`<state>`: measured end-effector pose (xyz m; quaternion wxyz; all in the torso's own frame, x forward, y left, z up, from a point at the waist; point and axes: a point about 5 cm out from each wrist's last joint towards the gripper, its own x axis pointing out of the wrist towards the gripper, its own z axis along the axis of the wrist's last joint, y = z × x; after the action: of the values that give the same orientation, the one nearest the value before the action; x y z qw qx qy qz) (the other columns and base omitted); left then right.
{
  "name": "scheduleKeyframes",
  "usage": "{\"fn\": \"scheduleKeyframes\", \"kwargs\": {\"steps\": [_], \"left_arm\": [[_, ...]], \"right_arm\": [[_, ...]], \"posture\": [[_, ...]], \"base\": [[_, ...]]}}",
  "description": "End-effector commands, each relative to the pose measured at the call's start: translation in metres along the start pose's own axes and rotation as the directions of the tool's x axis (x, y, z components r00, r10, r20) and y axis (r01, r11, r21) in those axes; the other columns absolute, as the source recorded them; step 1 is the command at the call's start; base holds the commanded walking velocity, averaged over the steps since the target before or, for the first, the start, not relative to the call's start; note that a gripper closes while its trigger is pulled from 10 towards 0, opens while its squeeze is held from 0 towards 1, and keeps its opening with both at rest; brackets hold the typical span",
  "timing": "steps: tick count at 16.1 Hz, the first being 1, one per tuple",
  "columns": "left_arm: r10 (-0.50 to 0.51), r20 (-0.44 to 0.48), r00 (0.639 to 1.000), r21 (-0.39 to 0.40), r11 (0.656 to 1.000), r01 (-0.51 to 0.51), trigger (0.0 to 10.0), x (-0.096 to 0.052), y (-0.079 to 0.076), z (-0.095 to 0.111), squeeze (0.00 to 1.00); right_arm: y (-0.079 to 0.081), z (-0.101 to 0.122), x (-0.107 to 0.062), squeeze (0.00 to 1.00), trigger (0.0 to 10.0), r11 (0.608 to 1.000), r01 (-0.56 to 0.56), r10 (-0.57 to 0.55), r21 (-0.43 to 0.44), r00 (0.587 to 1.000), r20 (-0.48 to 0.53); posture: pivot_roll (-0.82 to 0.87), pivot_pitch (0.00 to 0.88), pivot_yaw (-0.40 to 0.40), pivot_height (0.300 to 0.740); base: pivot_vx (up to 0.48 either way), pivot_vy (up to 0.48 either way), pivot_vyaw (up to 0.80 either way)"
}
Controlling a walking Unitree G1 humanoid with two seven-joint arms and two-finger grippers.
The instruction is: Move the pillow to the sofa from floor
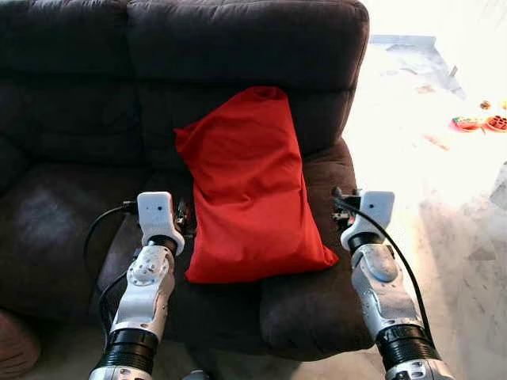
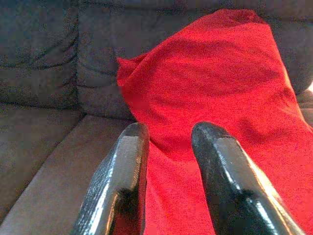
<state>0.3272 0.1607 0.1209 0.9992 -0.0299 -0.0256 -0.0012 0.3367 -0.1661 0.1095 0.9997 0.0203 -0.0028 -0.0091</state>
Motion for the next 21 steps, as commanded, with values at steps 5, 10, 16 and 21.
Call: {"fn": "scheduleKeyframes", "kwargs": {"steps": [5, 10, 16, 21], "left_arm": [[-0.015, 0.034, 0.999, 0.024, 1.000, 0.014, 10.0, 0.003, -0.002, 0.010, 0.00], [-0.026, 0.044, 0.999, 0.032, 0.999, 0.025, 10.0, 0.003, -0.006, 0.012, 0.00], [-0.028, 0.047, 0.999, 0.039, 0.999, 0.026, 10.0, 0.004, -0.004, 0.014, 0.00], [-0.032, 0.051, 0.998, 0.037, 0.999, 0.030, 10.0, 0.005, -0.005, 0.017, 0.00]], "right_arm": [[0.005, 0.022, 0.007, 0.00, 10.0, 1.000, -0.005, 0.002, 0.029, 0.996, 0.092], [0.008, 0.020, 0.007, 0.00, 10.0, 0.999, -0.008, 0.006, 0.036, 0.997, 0.080], [0.006, 0.019, 0.008, 0.00, 10.0, 1.000, 0.009, -0.011, 0.029, 0.998, 0.067], [0.006, 0.023, 0.010, 0.00, 10.0, 0.999, 0.014, -0.018, 0.045, 0.997, 0.079]], "posture": [[0.07, 0.163, 0.015, 0.728], [0.08, 0.161, 0.015, 0.728], [0.08, 0.164, 0.017, 0.728], [0.08, 0.163, 0.020, 0.728]], "base": [[0.000, 0.228, -0.27], [0.000, 0.290, 0.00], [0.000, 0.311, -0.16], [0.000, 0.291, 0.00]]}}
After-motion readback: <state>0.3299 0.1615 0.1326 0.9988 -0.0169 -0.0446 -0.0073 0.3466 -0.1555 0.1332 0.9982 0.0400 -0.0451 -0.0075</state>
